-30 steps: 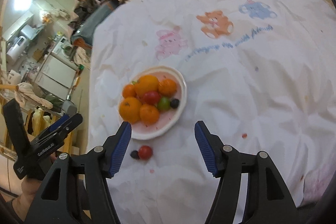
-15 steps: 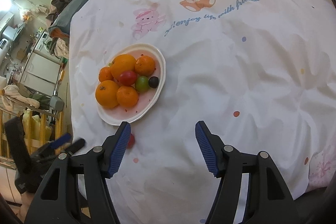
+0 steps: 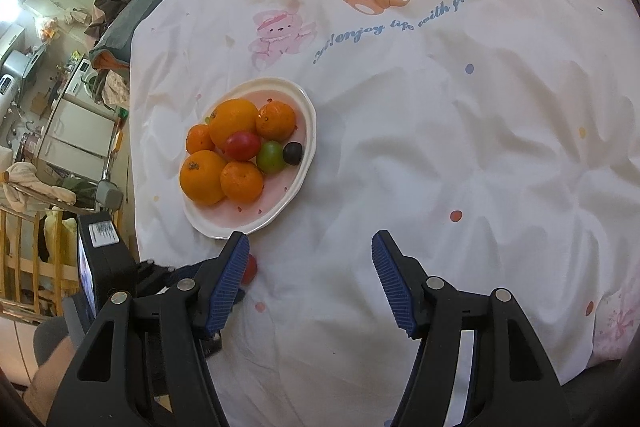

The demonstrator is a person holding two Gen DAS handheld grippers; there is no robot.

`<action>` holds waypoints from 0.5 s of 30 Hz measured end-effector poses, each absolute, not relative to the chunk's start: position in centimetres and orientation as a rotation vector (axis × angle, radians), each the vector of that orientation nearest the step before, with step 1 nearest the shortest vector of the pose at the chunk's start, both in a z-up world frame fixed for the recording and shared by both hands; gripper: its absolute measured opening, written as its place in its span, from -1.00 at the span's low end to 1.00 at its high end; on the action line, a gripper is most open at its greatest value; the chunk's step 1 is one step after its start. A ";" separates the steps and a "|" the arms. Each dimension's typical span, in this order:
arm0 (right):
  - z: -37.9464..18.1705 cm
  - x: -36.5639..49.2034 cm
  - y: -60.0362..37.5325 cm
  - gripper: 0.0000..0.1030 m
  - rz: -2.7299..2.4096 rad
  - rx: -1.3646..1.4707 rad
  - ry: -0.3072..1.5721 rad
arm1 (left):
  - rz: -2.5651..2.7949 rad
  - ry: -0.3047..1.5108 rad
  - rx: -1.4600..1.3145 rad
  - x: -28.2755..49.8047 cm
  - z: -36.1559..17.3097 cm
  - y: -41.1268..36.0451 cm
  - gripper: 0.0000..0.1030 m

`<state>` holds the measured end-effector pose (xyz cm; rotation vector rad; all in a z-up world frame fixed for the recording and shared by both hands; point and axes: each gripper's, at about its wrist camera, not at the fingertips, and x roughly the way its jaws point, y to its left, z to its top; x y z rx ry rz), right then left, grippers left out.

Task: Organize fruits
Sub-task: 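Grasp the last dark olive with the left gripper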

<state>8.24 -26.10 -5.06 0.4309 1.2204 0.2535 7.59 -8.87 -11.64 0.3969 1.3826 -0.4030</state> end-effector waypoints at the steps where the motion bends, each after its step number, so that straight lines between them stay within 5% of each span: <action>1: -5.1 8.3 -26.1 0.29 0.255 0.431 1.222 | -0.420 1.387 0.396 7.7 -11.7 -9.0 -0.50; 2: -5.1 8.3 -26.1 0.29 0.255 0.432 1.222 | -0.433 1.390 0.394 7.8 -11.8 -9.0 -0.61; 15: -5.3 8.3 -26.0 0.29 0.261 0.439 1.227 | -0.335 1.381 0.252 6.8 -8.4 -5.6 -0.63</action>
